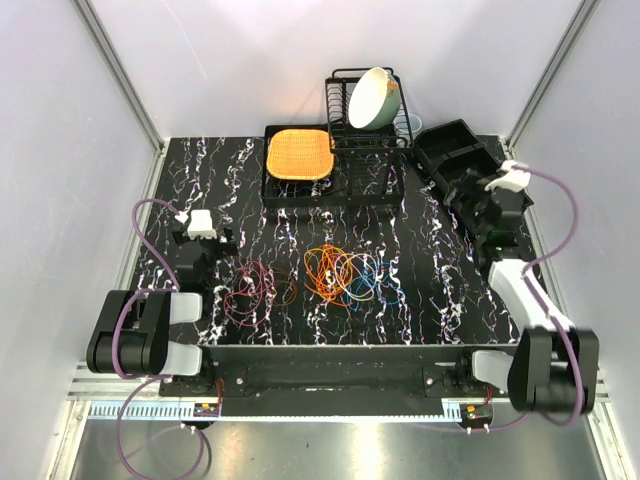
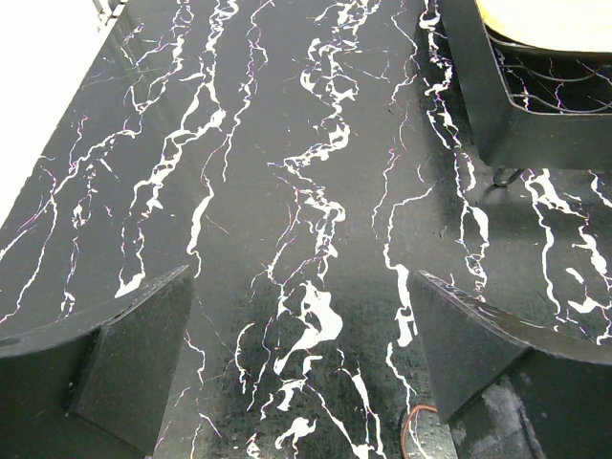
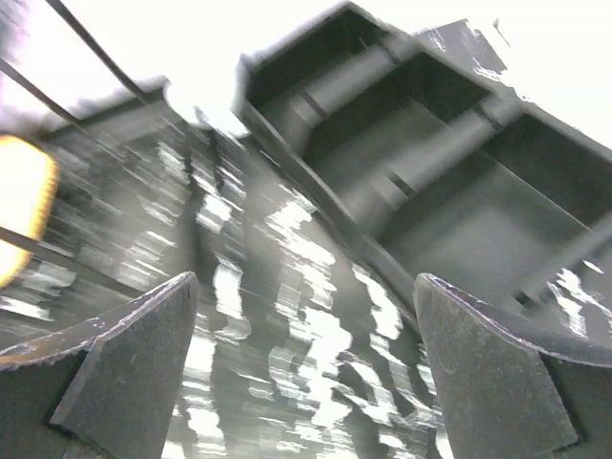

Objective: Untangle the cables

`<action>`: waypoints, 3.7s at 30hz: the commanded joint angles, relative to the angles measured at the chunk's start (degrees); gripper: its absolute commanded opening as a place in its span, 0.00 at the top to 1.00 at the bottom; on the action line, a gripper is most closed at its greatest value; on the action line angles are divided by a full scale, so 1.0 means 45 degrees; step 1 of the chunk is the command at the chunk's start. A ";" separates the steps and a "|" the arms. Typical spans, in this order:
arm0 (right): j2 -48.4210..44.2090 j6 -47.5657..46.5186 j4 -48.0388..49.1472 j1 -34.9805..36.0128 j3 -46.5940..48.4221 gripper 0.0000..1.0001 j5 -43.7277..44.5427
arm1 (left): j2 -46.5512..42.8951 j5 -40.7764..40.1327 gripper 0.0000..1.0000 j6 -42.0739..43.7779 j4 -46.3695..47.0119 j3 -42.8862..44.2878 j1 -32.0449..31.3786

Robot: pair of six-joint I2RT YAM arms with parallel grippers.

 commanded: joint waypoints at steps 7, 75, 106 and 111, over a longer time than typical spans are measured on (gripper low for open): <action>-0.2409 0.5719 -0.4664 -0.0020 0.0842 0.00 -0.4288 | -0.0046 0.0138 0.01 -0.0099 0.1007 0.0310 0.0040; -0.0653 0.5777 -0.9665 0.4452 -0.0915 0.18 -0.4406 | 0.2882 -0.0076 0.27 -0.9044 -1.5457 1.0486 -1.0605; -0.0359 0.5231 -1.0231 0.4492 0.0606 0.17 -0.3801 | 0.2709 -0.1596 1.00 -0.7782 -2.0173 1.5887 -1.1191; -0.0496 0.5094 -1.0738 0.4492 0.1835 0.16 -0.3605 | 0.2650 -0.3261 1.00 -0.5688 -2.3013 2.2451 -1.1152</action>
